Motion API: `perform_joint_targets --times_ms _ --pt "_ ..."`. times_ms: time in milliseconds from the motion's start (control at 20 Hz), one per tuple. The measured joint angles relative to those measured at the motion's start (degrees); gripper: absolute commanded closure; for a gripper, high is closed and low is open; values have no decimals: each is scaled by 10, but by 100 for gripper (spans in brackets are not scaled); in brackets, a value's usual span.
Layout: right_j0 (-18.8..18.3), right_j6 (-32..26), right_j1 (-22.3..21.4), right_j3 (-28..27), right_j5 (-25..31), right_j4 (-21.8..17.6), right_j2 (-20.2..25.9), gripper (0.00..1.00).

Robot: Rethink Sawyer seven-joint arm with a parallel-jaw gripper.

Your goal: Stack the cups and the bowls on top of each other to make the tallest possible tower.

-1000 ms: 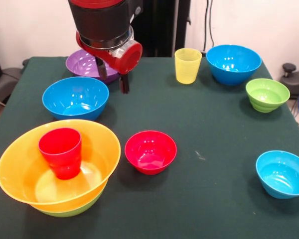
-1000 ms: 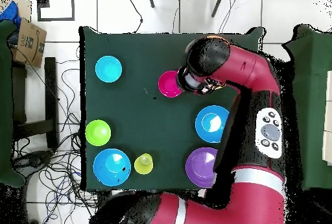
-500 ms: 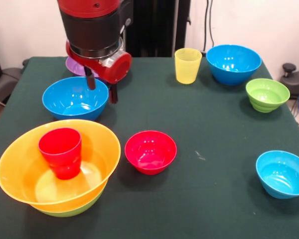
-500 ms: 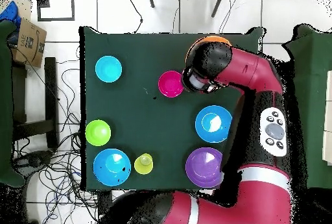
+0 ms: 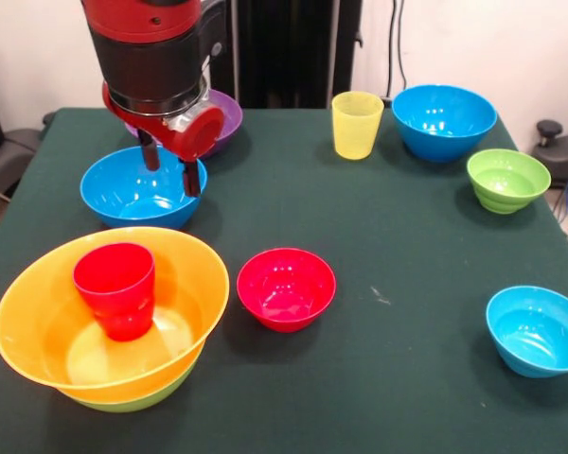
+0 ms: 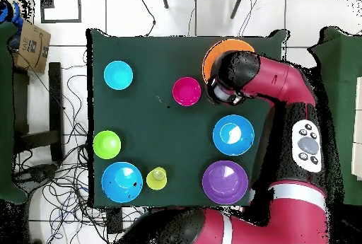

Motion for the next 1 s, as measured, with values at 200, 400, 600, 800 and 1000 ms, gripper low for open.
perform_joint_targets --times_ms 200,400,600,800,1000 --pt "-8 0 0 3 -2 -7 13 0" --pt "-20 0 -1 15 -15 -1 31 0" --pt "-42 0 -1 45 -45 37 62 0" --pt "-65 0 -1 83 -95 82 96 0" --pt "-75 0 -1 104 -130 100 112 0"
